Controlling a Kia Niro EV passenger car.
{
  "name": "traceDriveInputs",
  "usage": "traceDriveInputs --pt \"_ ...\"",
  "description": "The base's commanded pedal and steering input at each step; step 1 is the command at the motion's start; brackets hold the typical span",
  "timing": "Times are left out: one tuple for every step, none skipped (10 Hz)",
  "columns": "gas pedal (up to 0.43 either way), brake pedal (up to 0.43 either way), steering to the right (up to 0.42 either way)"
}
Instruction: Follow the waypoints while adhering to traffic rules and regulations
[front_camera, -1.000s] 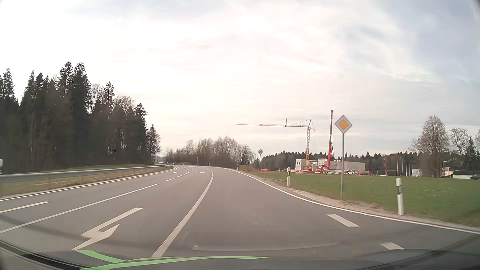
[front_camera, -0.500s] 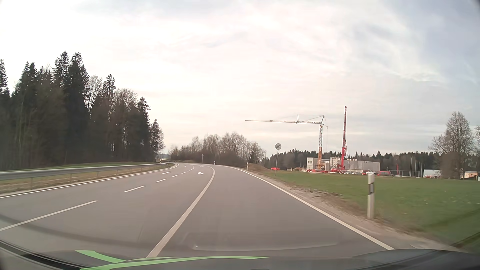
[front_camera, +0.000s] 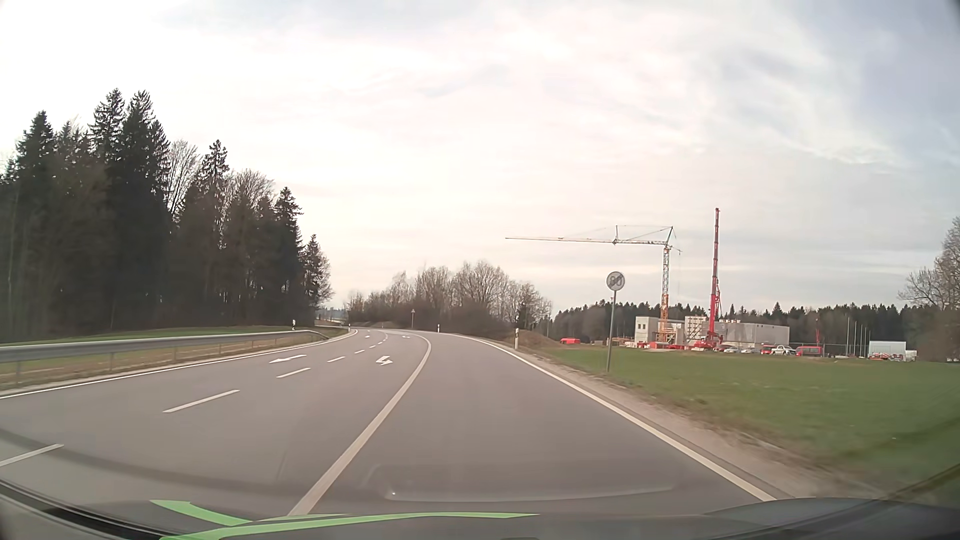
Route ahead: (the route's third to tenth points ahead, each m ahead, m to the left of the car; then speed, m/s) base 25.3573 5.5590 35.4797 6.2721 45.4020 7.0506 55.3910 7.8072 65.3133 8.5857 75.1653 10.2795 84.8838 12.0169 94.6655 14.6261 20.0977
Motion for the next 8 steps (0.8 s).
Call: traceDriveInputs --pt "0.177 0.0 -0.011" --pt "0.189 0.0 -0.011" --pt "0.189 0.0 -0.011" --pt "0.189 0.0 -0.011" --pt "0.197 0.0 -0.011" --pt "0.197 0.0 -0.011" --pt "0.197 0.0 -0.011" --pt "0.197 0.0 -0.011"
